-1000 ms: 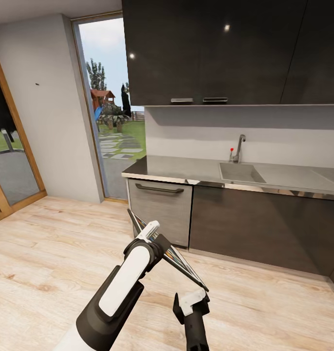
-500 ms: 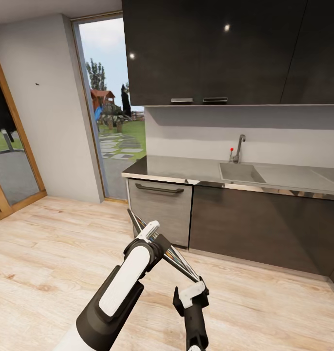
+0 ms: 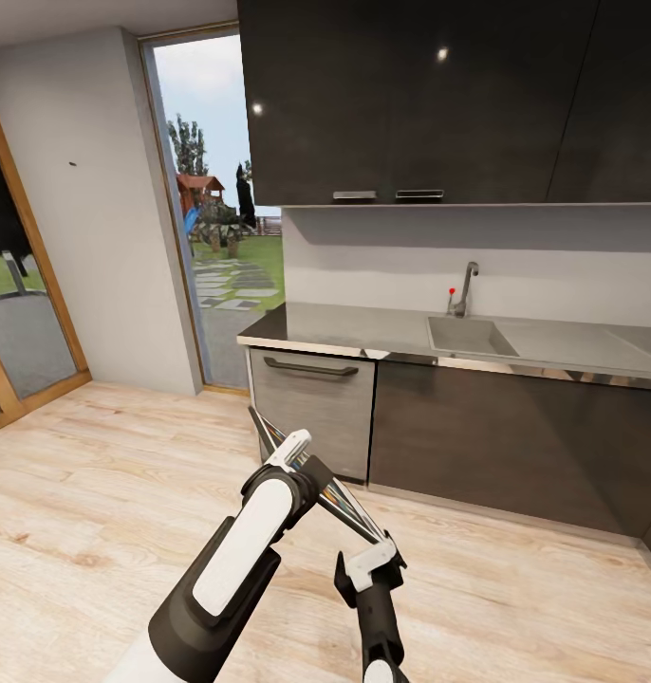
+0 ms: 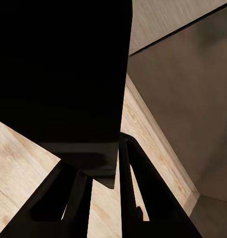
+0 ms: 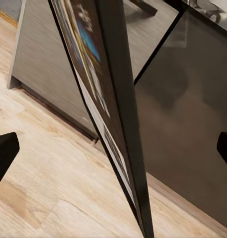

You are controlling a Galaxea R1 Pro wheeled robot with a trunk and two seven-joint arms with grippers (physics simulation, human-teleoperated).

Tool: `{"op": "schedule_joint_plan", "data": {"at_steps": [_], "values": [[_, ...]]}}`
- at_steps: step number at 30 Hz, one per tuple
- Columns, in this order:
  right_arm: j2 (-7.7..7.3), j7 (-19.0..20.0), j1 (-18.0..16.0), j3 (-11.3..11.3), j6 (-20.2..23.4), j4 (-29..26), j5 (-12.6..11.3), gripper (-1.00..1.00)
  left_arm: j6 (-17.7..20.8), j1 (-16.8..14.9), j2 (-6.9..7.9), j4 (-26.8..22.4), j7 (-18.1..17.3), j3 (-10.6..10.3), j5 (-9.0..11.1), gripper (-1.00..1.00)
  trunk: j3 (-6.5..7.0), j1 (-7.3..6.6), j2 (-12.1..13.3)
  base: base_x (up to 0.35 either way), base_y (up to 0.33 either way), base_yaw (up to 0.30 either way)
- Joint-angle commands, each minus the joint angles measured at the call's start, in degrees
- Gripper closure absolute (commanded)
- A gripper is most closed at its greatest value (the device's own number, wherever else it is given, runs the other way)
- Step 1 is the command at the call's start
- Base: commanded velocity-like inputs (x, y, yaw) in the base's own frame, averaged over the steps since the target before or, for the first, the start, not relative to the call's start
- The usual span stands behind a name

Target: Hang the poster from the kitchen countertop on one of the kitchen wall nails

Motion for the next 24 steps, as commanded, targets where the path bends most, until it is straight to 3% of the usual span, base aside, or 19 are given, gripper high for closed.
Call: {"op": "schedule_joint_plan", "data": {"at_steps": [1, 24], "values": [[0.00, -0.3, -0.1, 0.1, 0.5, 0.0, 0.5, -1.00, 0.7, -0.1, -0.01, 0.0, 0.3, 0.0, 0.0, 1.00, -0.06, 0.00, 0.0, 0.000, 0.000, 0.000], [-0.07, 2.5, -1.7, 0.0, 0.6, 0.5, 0.3, -1.00, 0.6, -0.1, -0.01, 0.0, 0.3, 0.0, 0.0, 1.00, -0.06, 0.00, 0.0, 0.000, 0.000, 0.000]]}}
